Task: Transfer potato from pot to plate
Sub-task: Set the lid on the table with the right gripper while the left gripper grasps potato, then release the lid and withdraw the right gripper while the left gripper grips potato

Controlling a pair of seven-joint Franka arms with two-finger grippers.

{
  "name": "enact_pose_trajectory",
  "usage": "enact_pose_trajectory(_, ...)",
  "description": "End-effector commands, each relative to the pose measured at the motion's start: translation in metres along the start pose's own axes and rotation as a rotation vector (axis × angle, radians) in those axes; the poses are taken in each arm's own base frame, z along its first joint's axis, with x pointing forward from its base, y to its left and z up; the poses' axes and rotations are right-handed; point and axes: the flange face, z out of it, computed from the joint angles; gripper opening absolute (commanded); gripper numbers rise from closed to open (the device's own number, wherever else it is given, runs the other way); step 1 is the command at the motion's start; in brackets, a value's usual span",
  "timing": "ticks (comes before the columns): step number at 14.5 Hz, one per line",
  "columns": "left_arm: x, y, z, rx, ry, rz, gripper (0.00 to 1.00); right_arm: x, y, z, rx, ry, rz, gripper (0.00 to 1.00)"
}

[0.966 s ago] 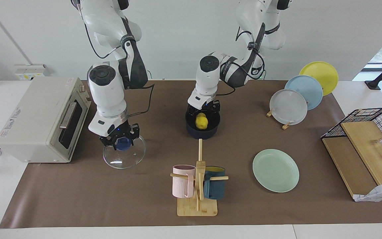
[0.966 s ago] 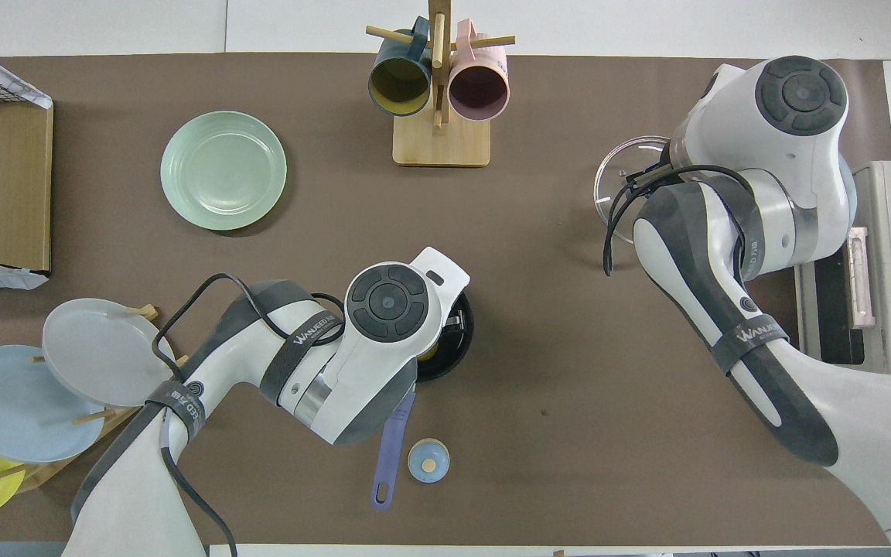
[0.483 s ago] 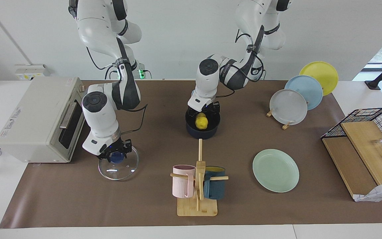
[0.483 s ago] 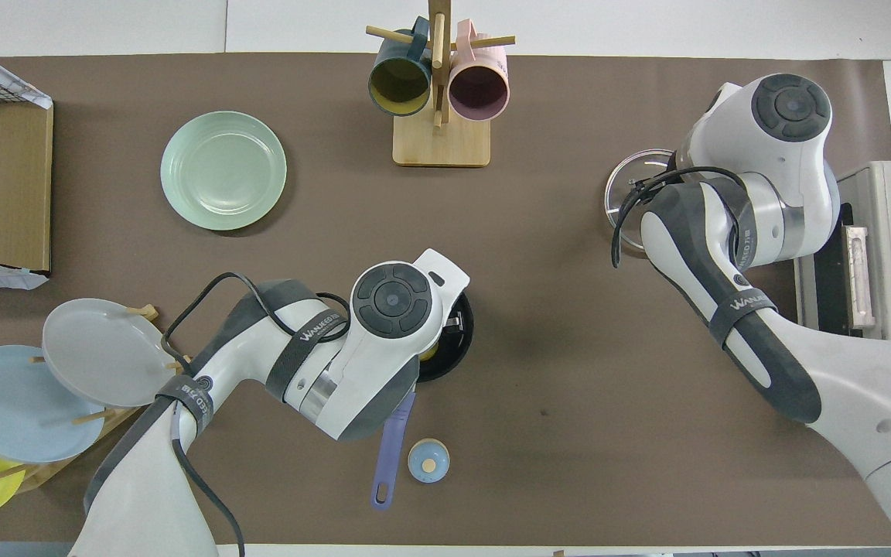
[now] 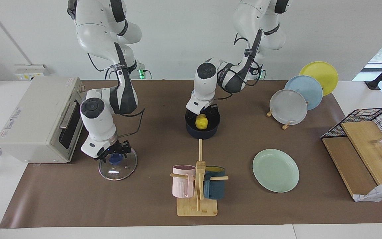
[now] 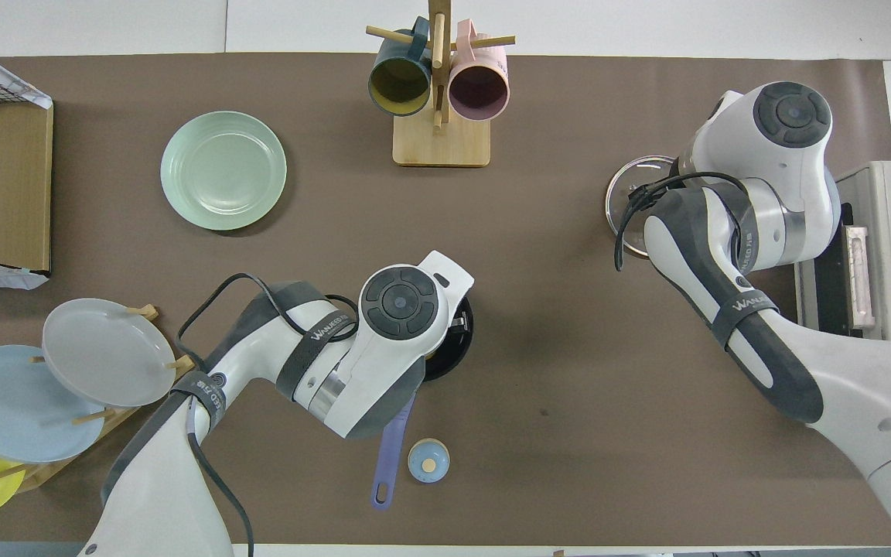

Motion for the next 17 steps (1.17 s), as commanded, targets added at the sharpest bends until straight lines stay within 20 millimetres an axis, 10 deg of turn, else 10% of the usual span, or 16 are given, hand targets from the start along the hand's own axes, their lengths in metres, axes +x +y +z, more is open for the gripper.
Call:
enact_pose_trajectory(1,-0.002,0.001,0.003,0.003,0.023,-0.008,1.00,-0.009,0.006,-0.039,0.003,-0.002,0.021,1.00)
enact_pose_trajectory(4,-0.001,0.001,0.002,0.003,0.025,0.002,0.90,-0.034,0.021,-0.104,-0.001,-0.037,0.058,1.00)
enact_pose_trajectory(11,0.001,-0.002,0.004,0.005,0.021,-0.001,0.15,-0.061,0.028,-0.207,0.050,-0.100,0.197,1.00)
enact_pose_trajectory(17,0.004,-0.005,-0.036,0.007,0.021,-0.008,0.07,-0.113,0.042,-0.270,0.052,-0.166,0.233,1.00)
